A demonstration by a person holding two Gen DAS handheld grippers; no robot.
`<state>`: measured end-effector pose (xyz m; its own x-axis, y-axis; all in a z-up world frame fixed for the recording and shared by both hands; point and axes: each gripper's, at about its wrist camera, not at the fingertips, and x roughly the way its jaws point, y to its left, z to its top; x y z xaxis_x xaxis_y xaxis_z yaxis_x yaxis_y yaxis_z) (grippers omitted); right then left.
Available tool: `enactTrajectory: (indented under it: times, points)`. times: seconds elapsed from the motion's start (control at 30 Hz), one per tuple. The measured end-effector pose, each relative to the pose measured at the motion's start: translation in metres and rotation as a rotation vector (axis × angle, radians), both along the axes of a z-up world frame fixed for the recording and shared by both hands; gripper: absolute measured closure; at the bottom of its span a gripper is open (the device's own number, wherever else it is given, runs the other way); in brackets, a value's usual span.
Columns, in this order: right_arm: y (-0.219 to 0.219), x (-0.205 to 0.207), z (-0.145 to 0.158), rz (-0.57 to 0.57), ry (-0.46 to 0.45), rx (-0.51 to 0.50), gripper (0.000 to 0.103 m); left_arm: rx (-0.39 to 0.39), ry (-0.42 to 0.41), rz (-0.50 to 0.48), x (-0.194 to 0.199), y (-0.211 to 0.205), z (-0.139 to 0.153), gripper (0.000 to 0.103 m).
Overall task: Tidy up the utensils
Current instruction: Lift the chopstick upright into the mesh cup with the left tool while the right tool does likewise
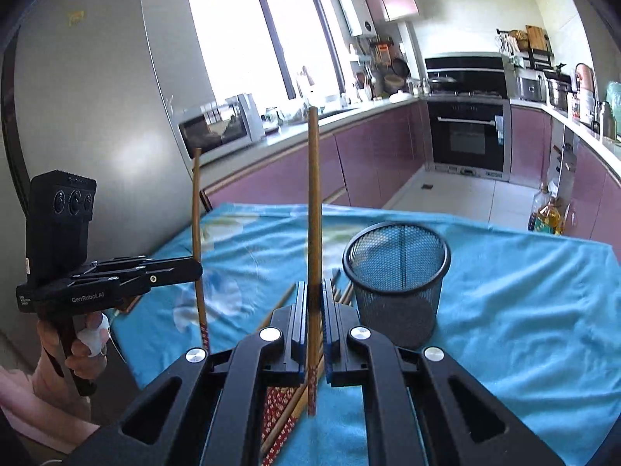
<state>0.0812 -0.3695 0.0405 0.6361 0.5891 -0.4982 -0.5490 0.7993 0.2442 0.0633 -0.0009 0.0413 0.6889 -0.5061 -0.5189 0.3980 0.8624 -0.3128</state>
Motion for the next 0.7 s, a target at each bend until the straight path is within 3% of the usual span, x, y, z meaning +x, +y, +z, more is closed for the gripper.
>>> enactTrajectory:
  times: [0.23,0.43,0.7]
  points:
    - [-0.014,0.012,0.039,-0.009,-0.097,0.034,0.097,-0.091,-0.099,-0.016,0.014,-0.016,0.054,0.095]
    - [-0.027,0.03,0.071,-0.053,-0.165,0.057,0.097,-0.104,-0.182,-0.025,0.04,-0.045,0.094,0.095]
    - [-0.037,0.063,0.064,-0.116,-0.138,0.033,0.097,-0.08,-0.165,0.01,0.085,-0.083,0.101,0.095]
